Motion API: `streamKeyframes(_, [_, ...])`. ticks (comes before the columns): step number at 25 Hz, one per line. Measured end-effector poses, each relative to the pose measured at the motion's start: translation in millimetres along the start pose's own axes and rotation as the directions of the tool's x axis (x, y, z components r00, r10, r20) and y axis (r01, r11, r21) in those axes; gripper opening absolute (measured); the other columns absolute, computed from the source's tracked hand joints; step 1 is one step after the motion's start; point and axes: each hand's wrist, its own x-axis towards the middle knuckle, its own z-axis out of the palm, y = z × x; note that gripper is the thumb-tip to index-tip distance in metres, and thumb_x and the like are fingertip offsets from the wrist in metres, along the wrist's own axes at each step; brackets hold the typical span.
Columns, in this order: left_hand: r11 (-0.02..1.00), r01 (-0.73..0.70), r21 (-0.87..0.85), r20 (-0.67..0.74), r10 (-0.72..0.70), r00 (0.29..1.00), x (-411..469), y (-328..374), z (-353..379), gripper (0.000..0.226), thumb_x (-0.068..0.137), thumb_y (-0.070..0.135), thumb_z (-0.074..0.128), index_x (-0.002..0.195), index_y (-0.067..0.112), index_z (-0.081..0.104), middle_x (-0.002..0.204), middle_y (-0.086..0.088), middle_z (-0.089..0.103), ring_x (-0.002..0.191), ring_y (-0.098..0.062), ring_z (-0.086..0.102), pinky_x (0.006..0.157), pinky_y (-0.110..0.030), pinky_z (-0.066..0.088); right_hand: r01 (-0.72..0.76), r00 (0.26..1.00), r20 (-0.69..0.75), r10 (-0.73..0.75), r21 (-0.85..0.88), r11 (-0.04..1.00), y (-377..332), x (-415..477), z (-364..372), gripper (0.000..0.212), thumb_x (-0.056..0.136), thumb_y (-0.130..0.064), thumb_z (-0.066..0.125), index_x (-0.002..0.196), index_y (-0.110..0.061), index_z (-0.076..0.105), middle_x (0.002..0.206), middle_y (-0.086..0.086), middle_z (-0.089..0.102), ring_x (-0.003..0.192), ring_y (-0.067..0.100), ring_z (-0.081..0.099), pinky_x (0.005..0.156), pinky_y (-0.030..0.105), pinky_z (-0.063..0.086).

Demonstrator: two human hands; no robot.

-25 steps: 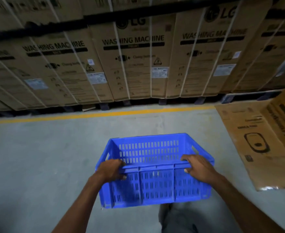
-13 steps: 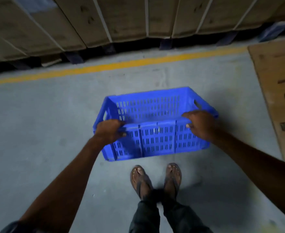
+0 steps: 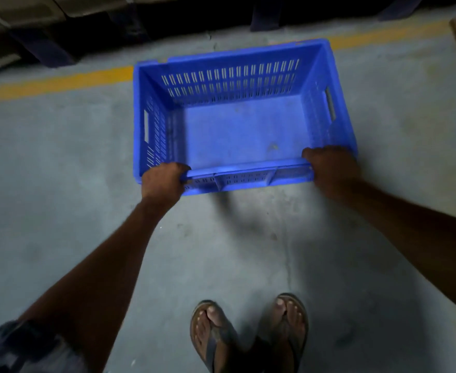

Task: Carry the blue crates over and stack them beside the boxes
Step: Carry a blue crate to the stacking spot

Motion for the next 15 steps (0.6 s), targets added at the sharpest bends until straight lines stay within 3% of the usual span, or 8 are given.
streamKeyframes(3, [0.998,-0.063,0.017,-0.012,0.063,0.998,43,8,16,0.03,0.083,0.045,0.07,0.107,0.028,0.072,0.097,-0.01,0.071,0.095,-0.036,0.067,0.075,-0.039,0.051,-0.063,0.998,-0.006,0.063,0.043,0.997,24,30,17,0.023,0.081,-0.006,0.065,0.103,-0.014,0.059,0.092,0.017,0.069,0.089,0.038,0.066,0.075,0.041,0.049])
streamKeyframes(6, [0.995,-0.09,0.031,-0.061,0.092,0.994,73,21,25,0.029,0.085,0.046,0.068,0.103,0.024,0.073,0.09,-0.013,0.071,0.09,-0.039,0.067,0.071,-0.039,0.049,-0.109,0.994,-0.014,0.11,0.026,0.994,44,60,30,0.023,0.084,-0.006,0.063,0.104,-0.015,0.06,0.098,0.019,0.069,0.095,0.039,0.065,0.085,0.046,0.046])
streamKeyframes(15, [0.985,-0.125,0.118,-0.018,0.128,0.992,94,28,32,0.022,0.087,0.037,0.069,0.105,0.024,0.073,0.092,-0.013,0.07,0.091,-0.039,0.066,0.075,-0.039,0.05,-0.12,0.992,-0.033,0.12,-0.009,0.993,60,78,45,0.027,0.073,-0.011,0.073,0.095,-0.017,0.059,0.09,0.016,0.067,0.085,0.039,0.064,0.083,0.046,0.043])
